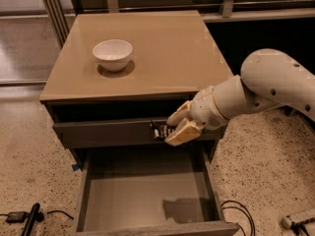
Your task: Place rxbar chocolate into middle drawer
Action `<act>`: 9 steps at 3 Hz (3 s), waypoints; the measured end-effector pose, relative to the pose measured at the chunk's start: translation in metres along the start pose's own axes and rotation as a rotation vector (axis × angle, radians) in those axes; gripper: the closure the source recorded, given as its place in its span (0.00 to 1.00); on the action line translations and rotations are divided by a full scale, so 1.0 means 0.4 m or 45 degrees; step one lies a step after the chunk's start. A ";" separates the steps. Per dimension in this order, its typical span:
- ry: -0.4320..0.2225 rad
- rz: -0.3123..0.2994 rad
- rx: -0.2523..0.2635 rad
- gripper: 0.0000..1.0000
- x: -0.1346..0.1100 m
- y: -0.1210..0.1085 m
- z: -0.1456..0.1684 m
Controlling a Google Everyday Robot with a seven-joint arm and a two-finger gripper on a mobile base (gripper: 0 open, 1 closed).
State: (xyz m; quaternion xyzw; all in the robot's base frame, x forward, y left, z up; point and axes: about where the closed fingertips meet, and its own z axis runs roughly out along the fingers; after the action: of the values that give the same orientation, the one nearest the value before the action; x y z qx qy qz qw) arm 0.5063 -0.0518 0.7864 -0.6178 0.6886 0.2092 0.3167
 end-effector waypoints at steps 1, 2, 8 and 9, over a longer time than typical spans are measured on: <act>-0.083 0.049 0.049 1.00 0.023 0.029 0.075; -0.099 0.089 0.167 1.00 0.060 0.002 0.148; -0.049 0.321 0.038 1.00 0.321 0.059 0.567; -0.017 0.302 0.094 1.00 0.382 0.043 0.623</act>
Offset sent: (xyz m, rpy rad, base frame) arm 0.0159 0.0279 -0.1013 0.0844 -0.0749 -0.2066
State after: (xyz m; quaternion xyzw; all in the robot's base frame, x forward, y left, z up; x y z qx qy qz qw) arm 0.5281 0.0105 0.5011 -0.5188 0.7619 0.2237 0.3167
